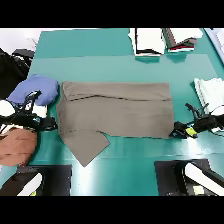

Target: Fold the shirts.

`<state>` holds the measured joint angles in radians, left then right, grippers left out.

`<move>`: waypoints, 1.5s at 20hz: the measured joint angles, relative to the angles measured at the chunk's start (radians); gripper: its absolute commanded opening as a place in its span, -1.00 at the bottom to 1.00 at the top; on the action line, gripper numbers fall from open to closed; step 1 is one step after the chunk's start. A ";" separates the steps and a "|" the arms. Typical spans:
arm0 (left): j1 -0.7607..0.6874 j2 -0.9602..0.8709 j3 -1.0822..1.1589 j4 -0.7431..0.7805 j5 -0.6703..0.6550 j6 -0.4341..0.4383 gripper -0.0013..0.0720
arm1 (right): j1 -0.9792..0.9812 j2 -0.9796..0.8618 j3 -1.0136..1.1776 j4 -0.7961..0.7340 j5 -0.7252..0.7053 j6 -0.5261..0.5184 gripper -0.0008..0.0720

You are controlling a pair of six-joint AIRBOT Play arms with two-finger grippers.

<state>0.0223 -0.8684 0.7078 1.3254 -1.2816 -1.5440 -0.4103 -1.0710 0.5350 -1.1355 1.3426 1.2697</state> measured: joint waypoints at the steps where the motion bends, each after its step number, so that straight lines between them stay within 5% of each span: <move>1: 0.000 0.000 -0.001 0.002 -0.008 0.000 0.37 | 0.027 0.000 0.013 0.001 -0.008 -0.005 -0.93; 8: 0.000 0.002 -0.092 -0.055 -0.040 -0.001 0.37 | 0.164 0.000 0.133 0.007 -0.006 -0.013 -0.93; 17: -0.059 0.001 -0.296 -0.284 0.136 -0.001 0.36 | 0.201 0.000 0.167 0.008 -0.012 -0.013 -0.93; 18: -0.080 0.001 -0.304 -0.303 0.145 -0.001 -0.02 | 0.202 0.000 0.167 0.010 -0.013 -0.013 -0.93; 19: -0.095 0.000 -0.311 -0.308 0.156 -0.001 -0.69 | 0.202 0.000 0.167 0.009 -0.012 -0.013 -0.93; 20: -0.106 0.000 -0.314 -0.309 0.158 -0.001 -0.89 | 0.202 0.003 0.168 0.009 -0.012 -0.013 -0.93; 30: -0.134 0.181 -0.202 -0.228 -0.003 -0.042 -0.90 | 0.105 0.230 0.169 -0.098 0.111 -0.011 -0.94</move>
<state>-0.1112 -0.6872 0.5056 1.0977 -1.2850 -1.5860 -0.3054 -0.8406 0.7040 -1.2339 1.4532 1.2591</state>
